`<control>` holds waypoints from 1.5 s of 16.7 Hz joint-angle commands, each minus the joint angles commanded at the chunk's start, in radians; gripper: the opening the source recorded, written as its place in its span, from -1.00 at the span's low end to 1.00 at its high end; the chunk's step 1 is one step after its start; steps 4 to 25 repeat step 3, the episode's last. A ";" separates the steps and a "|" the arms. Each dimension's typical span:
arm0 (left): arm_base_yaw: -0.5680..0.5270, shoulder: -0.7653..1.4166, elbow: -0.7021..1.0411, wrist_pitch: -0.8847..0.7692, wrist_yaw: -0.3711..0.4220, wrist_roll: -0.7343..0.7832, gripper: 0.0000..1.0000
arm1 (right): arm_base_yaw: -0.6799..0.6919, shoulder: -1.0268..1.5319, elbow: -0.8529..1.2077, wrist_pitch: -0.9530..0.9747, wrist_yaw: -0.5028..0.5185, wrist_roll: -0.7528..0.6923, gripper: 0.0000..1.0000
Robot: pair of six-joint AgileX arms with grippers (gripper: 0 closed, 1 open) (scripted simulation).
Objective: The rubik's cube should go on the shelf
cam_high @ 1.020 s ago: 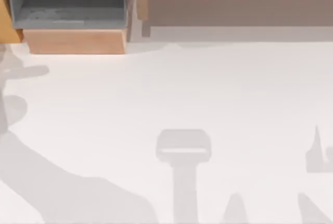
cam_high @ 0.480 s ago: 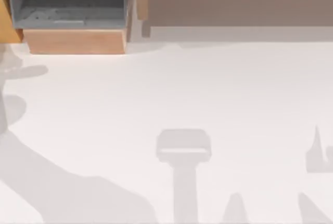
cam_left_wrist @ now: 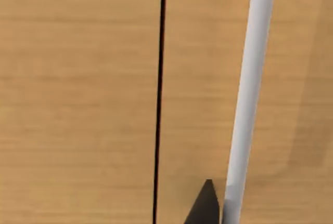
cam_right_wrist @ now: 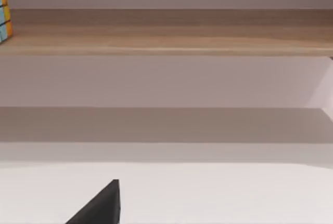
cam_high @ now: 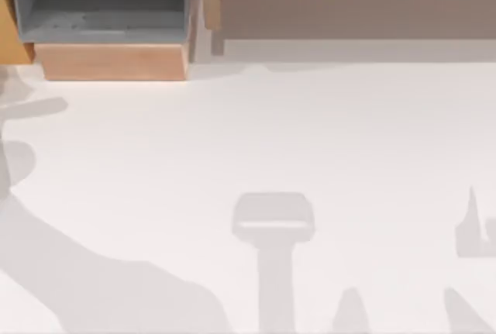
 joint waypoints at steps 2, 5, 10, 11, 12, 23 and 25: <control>0.000 0.000 0.000 0.000 0.000 0.000 1.00 | 0.000 0.000 0.000 0.000 0.000 0.000 1.00; 0.000 0.000 0.000 0.000 0.000 0.000 1.00 | 0.000 0.000 0.000 0.000 0.000 0.000 1.00; 0.000 0.000 0.000 0.000 0.000 0.000 1.00 | 0.000 0.000 0.000 0.000 0.000 0.000 1.00; 0.000 0.000 0.000 0.000 0.000 0.000 1.00 | 0.000 0.000 0.000 0.000 0.000 0.000 1.00; 0.000 0.000 0.000 0.000 0.000 0.000 1.00 | 0.000 0.000 0.000 0.000 0.000 0.000 1.00; 0.000 0.000 0.000 0.000 0.000 0.000 1.00 | 0.000 0.000 0.000 0.000 0.000 0.000 1.00; 0.000 0.000 0.000 0.000 0.000 0.000 1.00 | 0.000 0.000 0.000 0.000 0.000 0.000 1.00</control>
